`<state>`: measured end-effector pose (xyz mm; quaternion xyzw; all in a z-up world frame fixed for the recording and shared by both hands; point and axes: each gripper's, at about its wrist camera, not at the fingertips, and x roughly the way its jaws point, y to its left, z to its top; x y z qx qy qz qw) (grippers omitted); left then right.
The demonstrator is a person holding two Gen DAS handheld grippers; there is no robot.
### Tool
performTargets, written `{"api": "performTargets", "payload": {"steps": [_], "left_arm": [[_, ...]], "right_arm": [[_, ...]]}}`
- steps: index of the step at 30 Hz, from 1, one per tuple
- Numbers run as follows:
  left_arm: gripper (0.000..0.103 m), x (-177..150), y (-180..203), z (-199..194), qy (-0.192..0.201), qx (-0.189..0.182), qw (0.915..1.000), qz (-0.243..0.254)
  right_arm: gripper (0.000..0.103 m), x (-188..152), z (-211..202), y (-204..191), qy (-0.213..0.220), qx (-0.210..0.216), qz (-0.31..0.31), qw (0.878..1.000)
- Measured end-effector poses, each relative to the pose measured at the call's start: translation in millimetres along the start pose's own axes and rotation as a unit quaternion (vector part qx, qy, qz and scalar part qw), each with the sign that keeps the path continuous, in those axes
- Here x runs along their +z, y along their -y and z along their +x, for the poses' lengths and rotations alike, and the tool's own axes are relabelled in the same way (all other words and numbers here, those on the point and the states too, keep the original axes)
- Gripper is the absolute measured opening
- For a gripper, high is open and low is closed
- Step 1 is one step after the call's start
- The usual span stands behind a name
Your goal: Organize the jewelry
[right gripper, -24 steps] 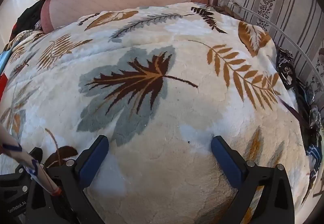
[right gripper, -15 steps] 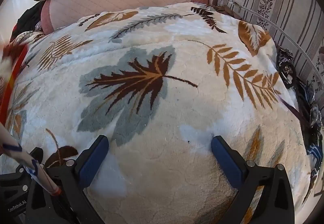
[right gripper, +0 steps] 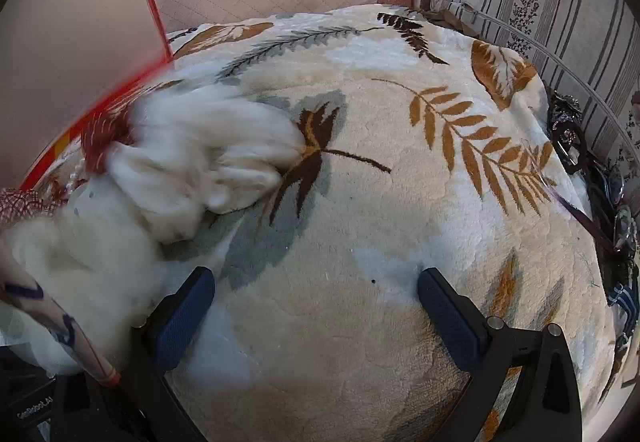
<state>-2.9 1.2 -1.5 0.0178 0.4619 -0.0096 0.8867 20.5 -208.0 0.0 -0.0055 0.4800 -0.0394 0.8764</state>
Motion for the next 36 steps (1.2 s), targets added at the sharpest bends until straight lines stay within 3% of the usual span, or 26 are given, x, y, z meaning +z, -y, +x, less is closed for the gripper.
{"api": "performTargets", "payload": {"steps": [12, 20, 25, 33, 36], "left_arm": [[0.103, 0.3, -1.6, -1.4, -0.001, 0.000, 1.0000, -0.001], [0.103, 1.6, 3.0, -0.2, -0.002, 0.001, 1.0000, -0.002], [0.103, 1.9, 2.0, 1.3, -0.001, 0.000, 1.0000, -0.001], [0.103, 1.1, 1.2, -2.9, -0.010, 0.001, 0.9999, 0.004], [0.103, -14.9, -0.5, -19.7, 0.006, -0.010, 0.9998, 0.016]], "right_arm": [[0.103, 0.7, -1.6, -1.4, -0.010, 0.003, 0.003, 1.000], [0.103, -26.1, -35.0, 8.1, -0.003, 0.027, 0.020, 0.999], [0.103, -50.2, -70.0, 14.6, 0.030, 0.014, 0.025, 0.999], [0.103, -86.1, -109.6, 15.5, 0.063, 0.046, 0.035, 0.996], [0.103, -90.3, -119.6, 17.2, 0.073, 0.049, 0.037, 0.995]]}}
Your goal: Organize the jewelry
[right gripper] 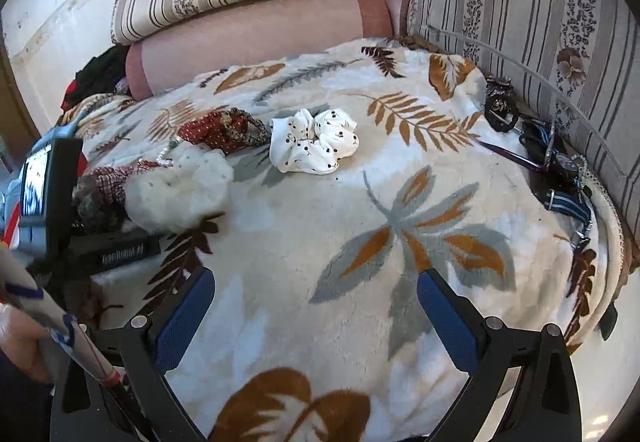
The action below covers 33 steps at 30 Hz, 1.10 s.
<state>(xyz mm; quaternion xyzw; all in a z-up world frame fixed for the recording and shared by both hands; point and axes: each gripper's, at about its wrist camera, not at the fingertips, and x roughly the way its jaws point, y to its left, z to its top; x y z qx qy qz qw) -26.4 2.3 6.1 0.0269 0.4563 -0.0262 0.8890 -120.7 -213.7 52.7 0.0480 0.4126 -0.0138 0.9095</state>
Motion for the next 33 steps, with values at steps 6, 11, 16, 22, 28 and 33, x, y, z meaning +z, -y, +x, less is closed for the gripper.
{"api": "performTargets", "payload": {"steps": [6, 11, 16, 22, 28, 33], "left_arm": [[0.103, -49.6, -3.0, -61.4, 0.072, -0.032, 0.9968, 0.018], [0.103, -64.2, -16.1, -112.6, 0.122, -0.034, 0.9919, 0.011], [0.103, -67.4, -41.5, -141.7, 0.139, -0.020, 0.9900, 0.000], [0.103, -79.5, -68.9, -133.9, 0.133, -0.003, 0.9908, -0.025], [0.103, -71.0, -62.7, -118.7, 0.140, -0.001, 0.9900, -0.017], [0.103, -72.9, -54.5, -106.7, 0.124, 0.000, 0.9923, -0.002]], "right_arm": [[0.103, -5.0, -12.0, 5.6, 0.012, 0.010, 0.009, 1.000], [0.103, -3.1, -19.1, 4.9, 0.029, 0.024, 0.014, 0.999], [0.103, -4.0, -21.9, 3.0, 0.031, 0.053, 0.023, 0.998], [0.098, -4.6, -14.6, -7.2, 0.021, 0.086, 0.025, 0.996], [0.093, -4.9, -8.0, -31.7, 0.016, 0.114, -0.006, 0.993], [0.093, -12.3, -1.0, -47.9, 0.007, 0.112, -0.040, 0.993]]}}
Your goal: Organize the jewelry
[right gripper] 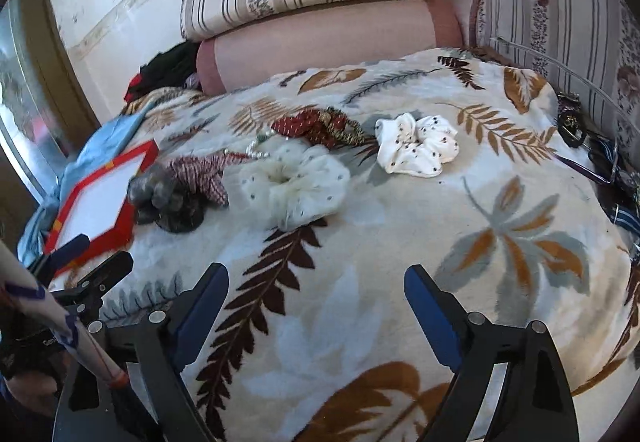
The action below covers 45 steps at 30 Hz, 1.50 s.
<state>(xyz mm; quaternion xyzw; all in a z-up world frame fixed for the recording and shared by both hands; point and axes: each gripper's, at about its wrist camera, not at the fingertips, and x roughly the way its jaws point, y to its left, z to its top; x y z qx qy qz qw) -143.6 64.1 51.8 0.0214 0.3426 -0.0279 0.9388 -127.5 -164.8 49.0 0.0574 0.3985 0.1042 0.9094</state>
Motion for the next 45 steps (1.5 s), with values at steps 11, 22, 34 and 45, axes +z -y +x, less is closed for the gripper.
{"api": "performTargets", "payload": {"steps": [11, 22, 34, 45], "left_arm": [[0.103, -4.1, 3.2, 3.5, -0.010, 0.009, 0.9999, 0.010], [0.103, -5.7, 3.3, 0.1, -0.011, 0.010, 0.9998, 0.014], [0.103, 1.3, -4.5, 2.5, -0.016, 0.002, 0.9999, -0.003], [0.103, 41.9, -28.4, 12.6, -0.005, -0.021, 0.9988, -0.044]], "right_arm": [[0.093, -1.4, 8.2, -2.8, -0.009, -0.002, -0.003, 1.000], [0.092, -3.0, 5.0, -3.9, -0.002, -0.007, -0.010, 1.000], [0.092, 2.3, 6.6, -8.1, 0.004, -0.005, -0.012, 1.000], [0.092, 12.3, 13.1, -6.2, 0.006, -0.005, 0.001, 1.000]]}}
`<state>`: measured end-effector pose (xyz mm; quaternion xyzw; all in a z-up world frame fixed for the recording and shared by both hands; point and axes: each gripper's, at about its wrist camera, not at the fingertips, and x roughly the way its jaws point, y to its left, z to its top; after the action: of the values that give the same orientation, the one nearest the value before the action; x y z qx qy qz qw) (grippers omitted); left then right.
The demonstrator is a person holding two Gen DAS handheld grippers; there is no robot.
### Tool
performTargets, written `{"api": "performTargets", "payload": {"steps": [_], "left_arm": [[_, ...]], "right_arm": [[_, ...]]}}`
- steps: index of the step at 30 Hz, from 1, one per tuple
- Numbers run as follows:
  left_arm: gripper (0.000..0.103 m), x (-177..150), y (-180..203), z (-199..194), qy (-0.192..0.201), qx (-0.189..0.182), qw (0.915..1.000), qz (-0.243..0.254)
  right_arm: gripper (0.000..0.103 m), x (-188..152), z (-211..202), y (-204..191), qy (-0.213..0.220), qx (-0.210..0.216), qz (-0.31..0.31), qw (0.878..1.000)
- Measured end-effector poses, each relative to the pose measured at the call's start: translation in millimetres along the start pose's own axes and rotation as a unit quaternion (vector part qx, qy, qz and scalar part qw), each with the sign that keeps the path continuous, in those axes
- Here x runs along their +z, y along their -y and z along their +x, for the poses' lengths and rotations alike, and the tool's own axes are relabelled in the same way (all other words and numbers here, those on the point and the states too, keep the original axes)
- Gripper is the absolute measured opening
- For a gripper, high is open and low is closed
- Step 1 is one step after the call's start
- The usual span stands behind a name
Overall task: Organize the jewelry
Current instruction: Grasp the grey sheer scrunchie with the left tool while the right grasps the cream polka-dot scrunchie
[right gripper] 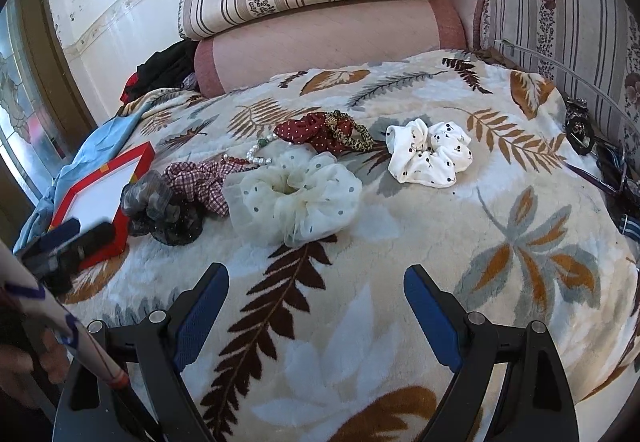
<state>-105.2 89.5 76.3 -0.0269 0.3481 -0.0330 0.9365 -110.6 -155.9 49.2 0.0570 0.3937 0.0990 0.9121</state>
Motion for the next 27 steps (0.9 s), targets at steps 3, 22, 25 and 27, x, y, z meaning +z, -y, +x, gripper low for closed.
{"api": "performTargets", "payload": {"steps": [3, 22, 25, 27], "left_arm": [[0.103, 10.3, -1.3, 18.6, -0.011, -0.011, 0.9998, -0.008], [0.027, 24.9, -8.6, 38.4, -0.001, -0.078, 0.9967, -0.021], [0.027, 28.2, -12.8, 29.0, 0.017, -0.086, 0.9958, -0.025], [0.027, 30.3, -16.4, 24.5, 0.026, -0.092, 0.9949, -0.031]], "right_arm": [[0.092, -0.2, 4.2, 1.1, -0.004, -0.002, 0.004, 1.000], [0.093, 24.0, 20.6, 2.4, -0.007, 0.037, 0.018, 0.999], [0.093, 36.8, 36.1, 3.7, -0.022, 0.052, 0.032, 0.998], [0.093, 43.0, 48.9, 7.8, -0.032, 0.046, 0.043, 0.997]]}}
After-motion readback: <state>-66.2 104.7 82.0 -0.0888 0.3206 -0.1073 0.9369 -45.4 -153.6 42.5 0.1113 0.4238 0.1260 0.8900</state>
